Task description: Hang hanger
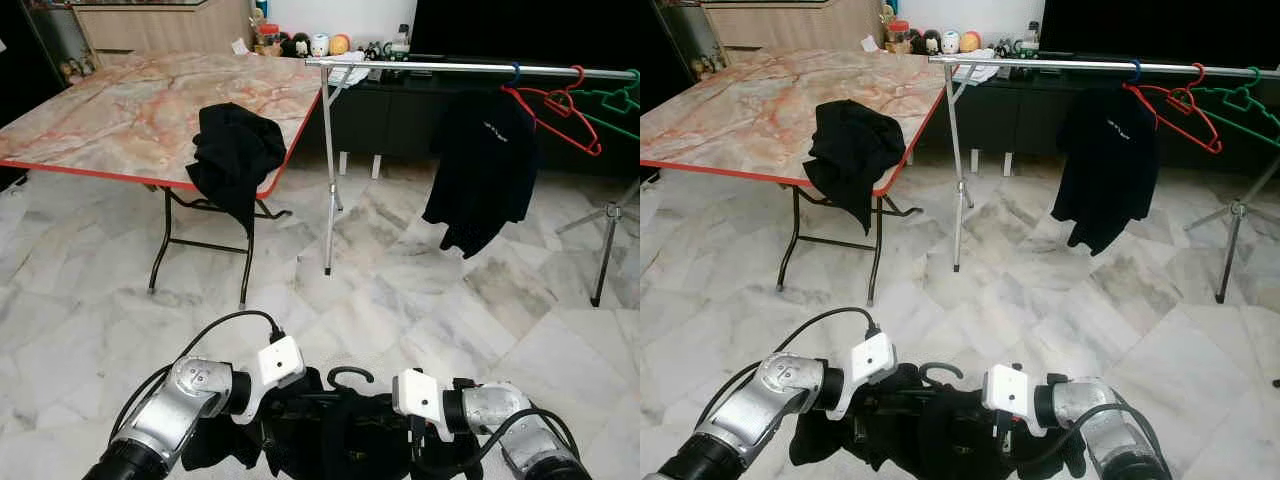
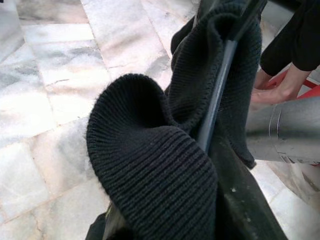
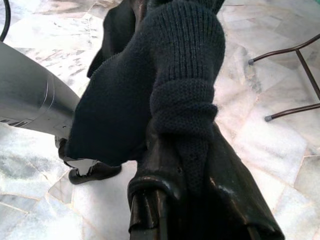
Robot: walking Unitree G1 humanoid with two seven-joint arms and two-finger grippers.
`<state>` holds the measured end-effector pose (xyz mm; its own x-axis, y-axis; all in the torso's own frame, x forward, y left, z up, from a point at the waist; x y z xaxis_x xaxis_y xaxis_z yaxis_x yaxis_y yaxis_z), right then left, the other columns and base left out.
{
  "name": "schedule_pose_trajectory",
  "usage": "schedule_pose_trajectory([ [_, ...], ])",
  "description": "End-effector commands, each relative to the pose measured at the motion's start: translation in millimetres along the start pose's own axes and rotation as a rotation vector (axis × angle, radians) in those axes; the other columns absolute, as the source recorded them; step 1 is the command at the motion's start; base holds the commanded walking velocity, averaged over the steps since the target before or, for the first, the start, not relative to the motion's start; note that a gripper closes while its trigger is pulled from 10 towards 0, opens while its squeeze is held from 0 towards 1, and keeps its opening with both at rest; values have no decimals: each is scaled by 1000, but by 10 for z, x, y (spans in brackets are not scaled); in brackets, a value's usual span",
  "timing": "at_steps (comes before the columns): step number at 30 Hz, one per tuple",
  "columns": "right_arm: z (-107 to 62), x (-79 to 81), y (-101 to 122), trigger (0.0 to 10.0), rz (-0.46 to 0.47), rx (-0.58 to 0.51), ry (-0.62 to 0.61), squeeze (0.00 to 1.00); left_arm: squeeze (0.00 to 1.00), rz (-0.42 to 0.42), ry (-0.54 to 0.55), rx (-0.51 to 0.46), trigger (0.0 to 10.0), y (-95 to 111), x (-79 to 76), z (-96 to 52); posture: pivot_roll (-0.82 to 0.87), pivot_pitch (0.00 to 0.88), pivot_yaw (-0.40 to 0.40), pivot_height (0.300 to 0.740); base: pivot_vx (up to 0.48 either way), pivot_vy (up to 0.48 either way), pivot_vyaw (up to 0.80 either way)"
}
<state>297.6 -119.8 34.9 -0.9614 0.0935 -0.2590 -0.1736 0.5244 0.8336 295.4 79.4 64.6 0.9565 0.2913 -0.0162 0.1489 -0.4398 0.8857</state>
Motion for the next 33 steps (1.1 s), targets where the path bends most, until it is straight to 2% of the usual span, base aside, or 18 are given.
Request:
schedule_pose_trajectory([
  [1,66,20,68,10000,-5,-33,25,0,0,15,10,-8,0,42,24,-3,-2,75,26,740,0,0,0],
  [11,82,49,46,10000,34,-30,45,0,0,14,-12,-14,0,58,-7,9,-1,77,28,740,0,0,0],
  [12,83,55,41,10000,39,-28,51,27,0,14,-14,-14,0,59,-9,10,-1,79,28,740,0,0,0],
  [14,84,60,36,10000,48,-27,56,290,0,13,-16,-14,0,60,-13,14,-1,79,28,740,0,0,0],
  [15,84,60,36,10000,48,-27,56,290,0,13,-16,-14,0,60,-13,14,-1,79,28,740,0,0,0],
  [16,85,68,35,10000,62,-29,64,1000,0,14,-16,-13,0,59,-16,18,1,85,27,740,0,0,0],
  [24,65,121,33,10000,84,-27,133,1000,0,19,-7,6,0,26,-11,21,2,94,27,740,0,0,0],
  [27,33,162,25,10000,89,-13,195,1000,0,31,15,25,0,-7,19,15,2,94,27,740,0,0,0],
  [33,-34,141,12,10000,80,26,241,1000,0,47,56,65,0,-85,78,9,0,99,26,740,0,0,0],
])
Point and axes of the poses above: a point about 5 cm out from each wrist's last joint towards the gripper, its own z axis pointing out of the wrist towards the gripper, its own y axis along the axis of the wrist's last joint, x = y × z, the point moved 4 cm from there along z, pointing out of the wrist towards the gripper, and after that the axes turned 3 degrees about -z, right-handed, at the moved point
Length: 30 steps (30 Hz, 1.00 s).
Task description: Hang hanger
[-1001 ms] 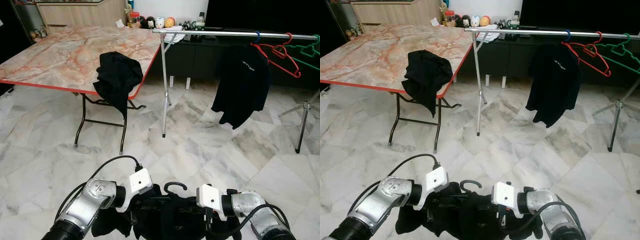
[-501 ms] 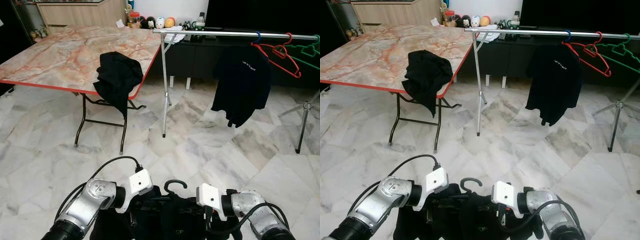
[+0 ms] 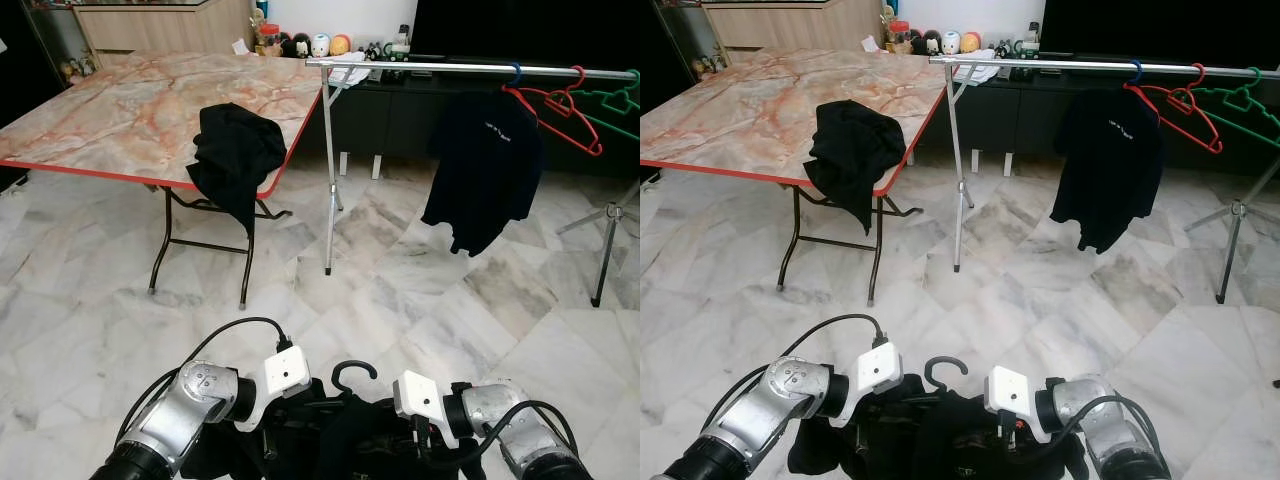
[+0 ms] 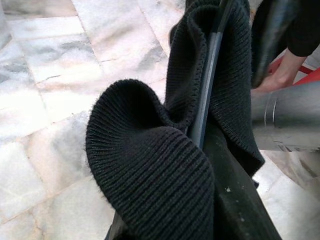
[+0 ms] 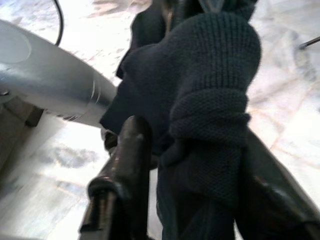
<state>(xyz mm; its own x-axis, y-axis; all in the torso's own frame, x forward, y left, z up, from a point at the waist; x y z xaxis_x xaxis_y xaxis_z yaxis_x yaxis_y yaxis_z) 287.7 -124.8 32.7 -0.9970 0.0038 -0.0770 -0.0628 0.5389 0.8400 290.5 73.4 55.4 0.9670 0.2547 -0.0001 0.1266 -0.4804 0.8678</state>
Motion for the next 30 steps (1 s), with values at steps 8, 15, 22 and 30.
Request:
schedule_pose_trajectory([
  [8,-46,-38,61,10000,-76,44,37,1000,0,8,131,42,0,-134,168,-57,-4,102,26,740,0,0,0],
  [15,-104,-210,42,10000,-137,119,-83,1000,0,2,136,38,0,-159,168,-54,-11,106,26,740,0,0,0],
  [22,-159,-303,94,10000,-104,73,-166,1000,0,3,146,60,0,-238,183,-98,-7,111,30,740,0,0,0],
  [30,-312,-445,290,10000,-104,-49,-271,1000,0,-4,146,59,0,-265,183,-119,-26,118,39,740,0,0,0],
])
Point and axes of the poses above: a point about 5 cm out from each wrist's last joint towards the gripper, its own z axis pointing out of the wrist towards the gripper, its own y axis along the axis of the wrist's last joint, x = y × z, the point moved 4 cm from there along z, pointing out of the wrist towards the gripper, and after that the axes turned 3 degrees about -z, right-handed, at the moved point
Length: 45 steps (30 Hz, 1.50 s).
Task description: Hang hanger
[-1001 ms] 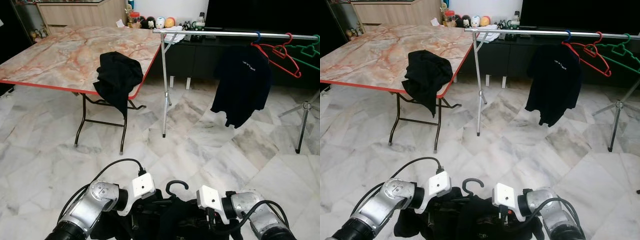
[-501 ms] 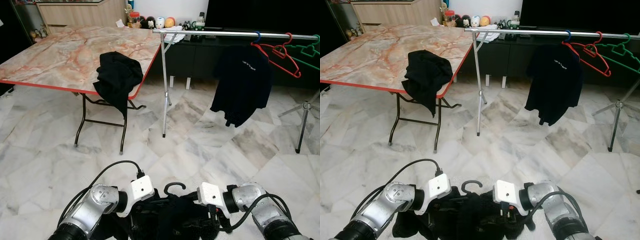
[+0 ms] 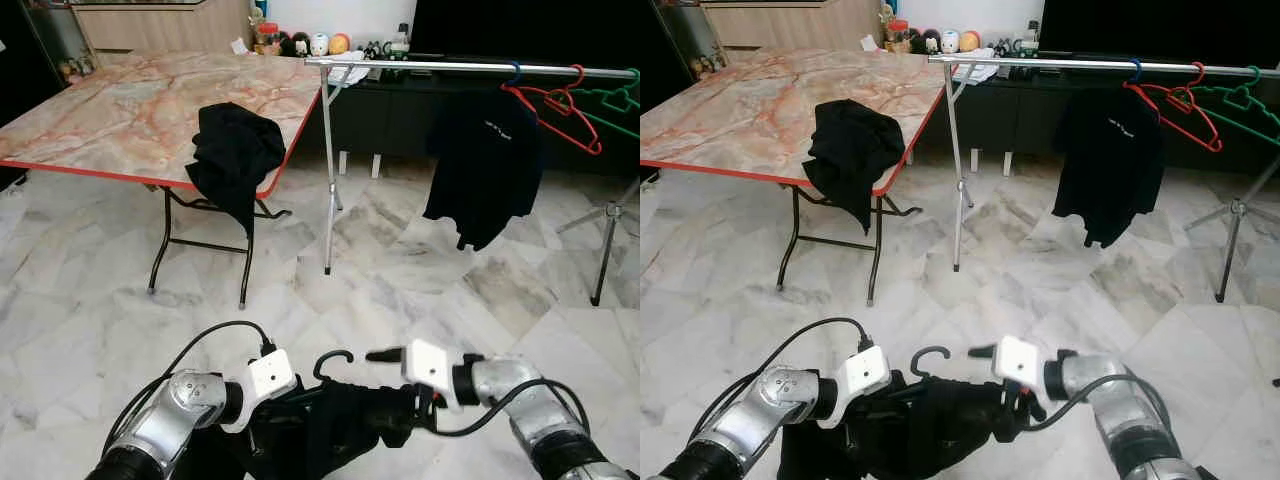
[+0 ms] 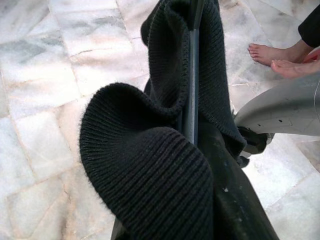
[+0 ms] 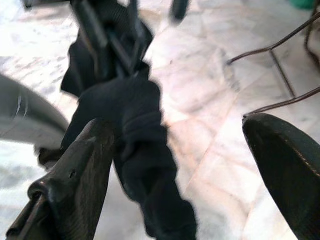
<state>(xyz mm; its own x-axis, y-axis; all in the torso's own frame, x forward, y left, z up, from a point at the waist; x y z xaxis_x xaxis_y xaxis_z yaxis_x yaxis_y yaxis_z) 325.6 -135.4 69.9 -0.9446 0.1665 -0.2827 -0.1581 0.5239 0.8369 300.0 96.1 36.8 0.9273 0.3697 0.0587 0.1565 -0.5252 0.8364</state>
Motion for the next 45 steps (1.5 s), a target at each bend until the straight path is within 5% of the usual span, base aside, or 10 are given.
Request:
schedule_pose_trajectory([
  [1,-27,-51,55,10000,-9,-22,-21,1000,0,9,11,-3,0,-9,39,-37,-26,118,39,740,0,0,0],
  [4,-83,-115,19,10000,-18,-1,-87,1000,0,5,33,-20,0,9,60,-34,-25,119,37,740,0,0,0],
  [5,-161,-288,-33,10000,42,-2,-273,0,0,-15,101,-45,2745,9,133,-46,-27,121,34,740,0,0,0],
  [7,-205,-368,-66,10000,74,1,-364,0,0,-24,134,-55,2745,4,167,-53,-26,120,33,740,0,0,0],
  [8,-290,-485,-153,10000,122,24,-532,0,0,-51,227,-64,10000,-23,269,-70,-25,119,35,740,0,0,0],
  [18,-330,-234,-683,10000,559,-18,-925,0,0,-223,514,-154,10000,-146,518,-207,-33,115,40,740,0,0,0],
  [26,-364,721,-1562,10000,1337,158,-1339,0,0,-303,629,-268,10000,-128,473,-171,-37,78,43,740,0,0,0],
  [32,-203,1209,-1690,10000,1375,360,-1269,0,0,-325,681,-272,10000,-206,419,-224,-19,46,44,740,0,0,0],
  [38,-153,1407,-1715,10000,1373,408,-1254,0,0,-345,787,-259,10000,-359,474,-444,-32,23,75,740,0,0,0],
  [45,-97,1594,-1729,10000,1323,480,-1179,0,0,-344,759,-238,10000,-395,400,-423,-11,12,75,740,0,0,0],
])
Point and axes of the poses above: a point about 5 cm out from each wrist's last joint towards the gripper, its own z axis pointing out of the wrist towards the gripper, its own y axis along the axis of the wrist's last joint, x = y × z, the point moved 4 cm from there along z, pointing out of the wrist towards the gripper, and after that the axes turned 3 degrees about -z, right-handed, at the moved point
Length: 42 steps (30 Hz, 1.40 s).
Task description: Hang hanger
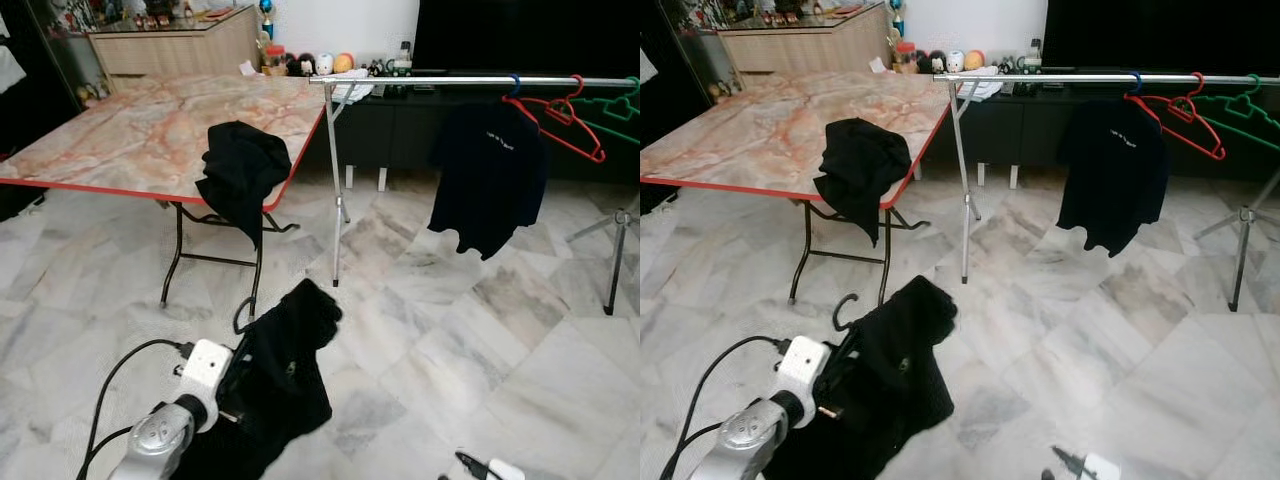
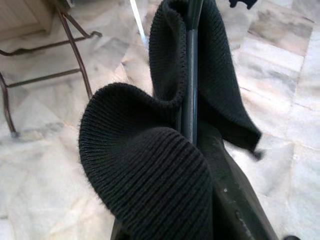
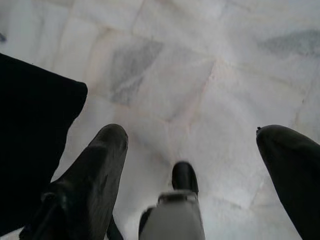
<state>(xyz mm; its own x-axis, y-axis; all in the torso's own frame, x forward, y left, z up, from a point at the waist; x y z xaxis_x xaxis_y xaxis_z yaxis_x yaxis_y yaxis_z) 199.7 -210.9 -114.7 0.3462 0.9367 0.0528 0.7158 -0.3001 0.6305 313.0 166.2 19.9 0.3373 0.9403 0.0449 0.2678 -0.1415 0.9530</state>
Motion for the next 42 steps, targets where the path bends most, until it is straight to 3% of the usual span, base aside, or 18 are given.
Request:
schedule_pose_trajectory([
  [1,-5,28,-30,10000,-26,8,6,0,0,12,-6,-41,10000,118,-18,10,-13,14,76,740,0,0,0],
  [6,-7,50,-61,10000,-62,24,19,0,0,21,-4,-29,10000,104,-17,17,-21,13,78,740,202,0,0],
  [9,0,93,-52,10000,-132,36,53,0,0,30,-15,-23,10000,112,-22,31,-20,21,77,740,280,0,0],
  [26,20,119,16,10000,-75,29,22,0,0,33,-36,-25,10000,171,-65,77,-18,67,83,740,233,0,0],
  [36,25,128,31,10000,-78,30,31,0,0,30,-46,-28,10000,174,-97,77,-11,78,78,740,206,0,-745],
  [42,26,115,43,10000,-82,24,26,0,0,25,-51,-27,10000,171,-114,76,-10,81,78,740,281,0,0],
])
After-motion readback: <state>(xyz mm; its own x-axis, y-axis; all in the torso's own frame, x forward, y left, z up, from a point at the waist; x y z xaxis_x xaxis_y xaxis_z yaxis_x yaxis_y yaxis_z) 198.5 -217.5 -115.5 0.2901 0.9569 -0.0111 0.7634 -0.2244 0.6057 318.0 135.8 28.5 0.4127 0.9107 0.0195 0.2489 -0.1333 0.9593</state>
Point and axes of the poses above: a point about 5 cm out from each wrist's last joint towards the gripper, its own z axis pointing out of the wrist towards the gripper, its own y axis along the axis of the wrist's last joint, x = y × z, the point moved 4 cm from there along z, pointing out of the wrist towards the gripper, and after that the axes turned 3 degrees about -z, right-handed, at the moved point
